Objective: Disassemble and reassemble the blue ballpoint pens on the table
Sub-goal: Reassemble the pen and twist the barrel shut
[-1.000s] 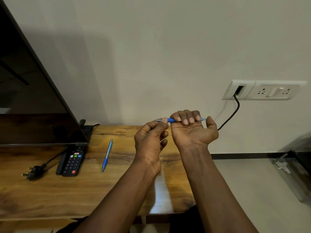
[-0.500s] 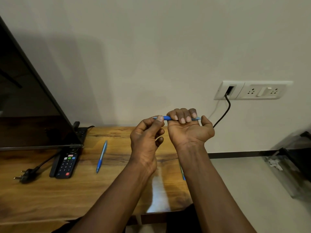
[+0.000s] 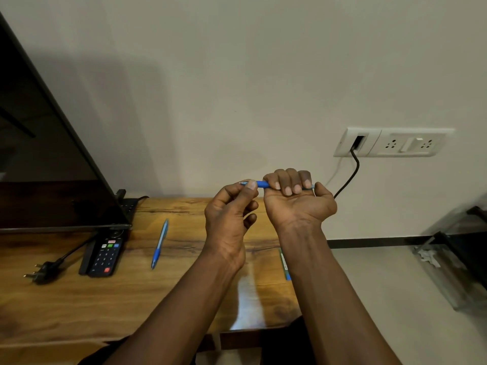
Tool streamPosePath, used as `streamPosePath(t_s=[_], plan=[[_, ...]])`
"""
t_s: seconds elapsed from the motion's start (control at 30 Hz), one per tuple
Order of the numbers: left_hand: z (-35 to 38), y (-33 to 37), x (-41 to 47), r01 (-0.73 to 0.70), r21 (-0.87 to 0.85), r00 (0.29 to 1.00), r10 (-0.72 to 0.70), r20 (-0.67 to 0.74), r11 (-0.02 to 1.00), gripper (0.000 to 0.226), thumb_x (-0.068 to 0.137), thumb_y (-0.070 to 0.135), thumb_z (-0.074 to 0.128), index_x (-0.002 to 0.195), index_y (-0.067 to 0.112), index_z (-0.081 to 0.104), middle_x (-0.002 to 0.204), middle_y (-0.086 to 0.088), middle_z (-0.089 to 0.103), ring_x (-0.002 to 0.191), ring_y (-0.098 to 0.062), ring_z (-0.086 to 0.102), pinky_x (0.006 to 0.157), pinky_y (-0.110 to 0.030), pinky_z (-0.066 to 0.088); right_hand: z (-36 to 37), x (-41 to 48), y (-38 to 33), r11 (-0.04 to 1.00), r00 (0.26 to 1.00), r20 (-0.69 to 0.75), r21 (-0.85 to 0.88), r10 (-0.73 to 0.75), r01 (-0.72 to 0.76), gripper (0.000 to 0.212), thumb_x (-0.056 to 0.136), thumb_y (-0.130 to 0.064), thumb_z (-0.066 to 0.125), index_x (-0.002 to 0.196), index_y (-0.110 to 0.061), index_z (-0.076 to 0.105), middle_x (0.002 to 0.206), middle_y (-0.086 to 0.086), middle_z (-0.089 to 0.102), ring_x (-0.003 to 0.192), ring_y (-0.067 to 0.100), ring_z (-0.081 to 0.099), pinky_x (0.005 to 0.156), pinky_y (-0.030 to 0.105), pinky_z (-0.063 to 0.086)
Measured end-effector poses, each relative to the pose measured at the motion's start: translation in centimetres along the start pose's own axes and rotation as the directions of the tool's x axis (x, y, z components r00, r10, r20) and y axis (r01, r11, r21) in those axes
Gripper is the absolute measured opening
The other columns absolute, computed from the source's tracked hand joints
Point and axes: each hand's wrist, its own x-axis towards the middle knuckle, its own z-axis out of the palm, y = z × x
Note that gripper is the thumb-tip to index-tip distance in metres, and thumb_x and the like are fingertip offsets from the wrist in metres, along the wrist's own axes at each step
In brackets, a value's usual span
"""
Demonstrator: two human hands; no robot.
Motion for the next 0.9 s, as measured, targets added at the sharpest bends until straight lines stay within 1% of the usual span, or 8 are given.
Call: streamPosePath(t_s=[0.13,0.27,0.4,0.53,0.67,0.77,0.83,0.9], plan=[[-0.1,-0.12,-0.05,0.014,0.014,1.0,-0.014,-0.002,1.0,0.009,0.089,0.017,0.08,0.082,0.023,0.076,0.08,0.004,0.068,0.066,-0.007,0.061,0.058,-0.022,0.048,-0.22,-0.03,0.08,1.0,1.0,0.001,-0.004,0.007,-0.007,0.037,0.091,-0.038,0.03,0.063,-0.016,0.038,0.058,-0.001,0.027,0.049,0.014,0.025,0.054,0.027,0.024],[-0.13,-0.07,0.05,0.003,0.021,1.0,-0.003,0.003,1.0,0.006,0.089,0.018,0.079,0.085,0.022,0.076,0.082,0.003,0.067,0.067,-0.007,0.061,0.059,-0.022,0.049,-0.06,0.1,-0.12,1.0,1.0,-0.017,-0.012,-0.007,0.007,0.034,0.091,-0.03,0.026,0.061,-0.017,0.036,0.055,-0.001,0.026,0.047,0.015,0.024,0.052,0.026,0.026],[0.01,-0.13,0.17,0.019,0.014,1.0,-0.019,0.004,1.0,0.006,0.089,0.018,0.08,0.086,0.021,0.075,0.081,0.004,0.067,0.067,-0.007,0.06,0.059,-0.022,0.048,-0.14,0.12,0.04,1.0,1.0,-0.008,0.008,0.003,-0.003,0.036,0.091,-0.037,0.031,0.063,-0.015,0.039,0.057,-0.001,0.028,0.049,0.014,0.026,0.055,0.028,0.026],[0.08,0.04,0.13,0.004,0.017,1.0,-0.004,0.004,1.0,0.005,0.088,0.019,0.08,0.088,0.021,0.076,0.085,0.001,0.067,0.068,-0.007,0.061,0.06,-0.022,0.049,0.02,0.21,-0.2,1.0,1.0,-0.029,0.008,-0.005,0.005,0.033,0.09,-0.027,0.026,0.061,-0.016,0.038,0.056,-0.001,0.027,0.048,0.014,0.025,0.055,0.027,0.025],[0.1,-0.06,0.03,0.017,0.023,1.0,-0.017,-0.005,1.0,0.004,0.089,0.018,0.079,0.089,0.02,0.076,0.082,0.002,0.067,0.068,-0.007,0.061,0.059,-0.023,0.049,-0.18,0.04,-0.14,1.0,1.0,-0.026,0.018,0.003,-0.003,0.037,0.092,-0.035,0.028,0.063,-0.015,0.039,0.059,-0.001,0.028,0.05,0.014,0.026,0.056,0.028,0.026],[0.12,0.04,-0.04,0.009,0.026,1.0,-0.008,-0.013,1.0,0.004,0.089,0.019,0.079,0.09,0.02,0.076,0.085,0.0,0.068,0.067,-0.007,0.061,0.058,-0.022,0.049,-0.14,0.18,-0.21,1.0,0.998,-0.055,0.003,0.009,-0.008,0.031,0.088,-0.026,0.027,0.061,-0.017,0.037,0.057,-0.001,0.027,0.049,0.015,0.024,0.055,0.027,0.025],[0.11,0.12,-0.04,-0.005,0.035,1.0,0.005,-0.002,0.999,0.004,0.089,0.019,0.078,0.093,0.02,0.076,0.086,0.0,0.069,0.067,-0.007,0.061,0.059,-0.022,0.049,-0.04,0.16,-0.28,1.0,0.998,-0.061,0.0,-0.002,0.002,0.022,0.081,-0.019,0.028,0.06,-0.018,0.036,0.055,-0.001,0.025,0.048,0.014,0.022,0.053,0.026,0.025],[0.11,0.15,-0.11,-0.009,0.037,1.0,0.008,0.009,0.999,0.005,0.091,0.019,0.077,0.096,0.019,0.075,0.085,0.001,0.071,0.067,-0.008,0.062,0.06,-0.023,0.049,0.02,0.08,-0.32,1.0,0.998,-0.061,-0.001,-0.014,0.014,0.016,0.074,-0.016,0.03,0.059,-0.018,0.035,0.054,-0.002,0.025,0.047,0.014,0.021,0.051,0.025,0.026]])
